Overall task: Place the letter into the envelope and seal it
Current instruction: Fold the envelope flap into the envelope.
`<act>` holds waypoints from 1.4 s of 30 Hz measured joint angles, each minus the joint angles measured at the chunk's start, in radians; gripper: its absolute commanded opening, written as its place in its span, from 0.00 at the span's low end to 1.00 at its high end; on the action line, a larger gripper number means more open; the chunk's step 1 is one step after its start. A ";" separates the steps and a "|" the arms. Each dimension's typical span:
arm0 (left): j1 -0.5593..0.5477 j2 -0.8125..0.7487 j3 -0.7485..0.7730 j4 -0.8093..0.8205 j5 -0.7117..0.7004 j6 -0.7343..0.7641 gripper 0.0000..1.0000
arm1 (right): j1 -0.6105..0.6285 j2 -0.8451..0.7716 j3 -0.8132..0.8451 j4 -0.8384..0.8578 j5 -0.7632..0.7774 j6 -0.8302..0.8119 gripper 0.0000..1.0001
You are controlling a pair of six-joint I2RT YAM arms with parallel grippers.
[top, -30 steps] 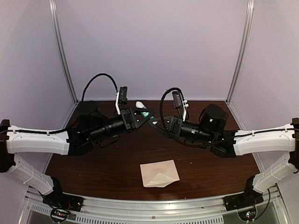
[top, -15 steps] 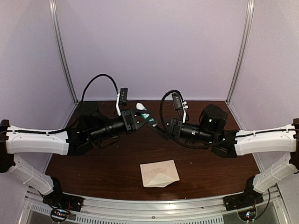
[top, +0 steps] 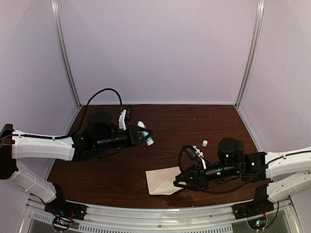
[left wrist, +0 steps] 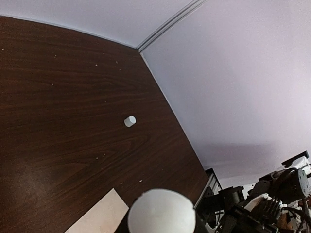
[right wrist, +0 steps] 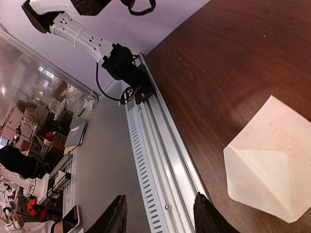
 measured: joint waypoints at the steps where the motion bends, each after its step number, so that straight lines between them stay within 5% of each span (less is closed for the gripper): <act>1: 0.000 0.013 -0.006 -0.003 0.000 0.002 0.04 | 0.013 -0.006 -0.029 -0.024 -0.005 0.007 0.44; 19: 0.000 0.082 -0.076 -0.050 -0.012 0.002 0.04 | 0.115 0.200 -0.174 0.039 0.080 0.012 0.32; 42: 0.000 0.069 -0.078 -0.134 -0.017 0.031 0.04 | 0.056 0.423 0.014 0.075 0.227 -0.021 0.23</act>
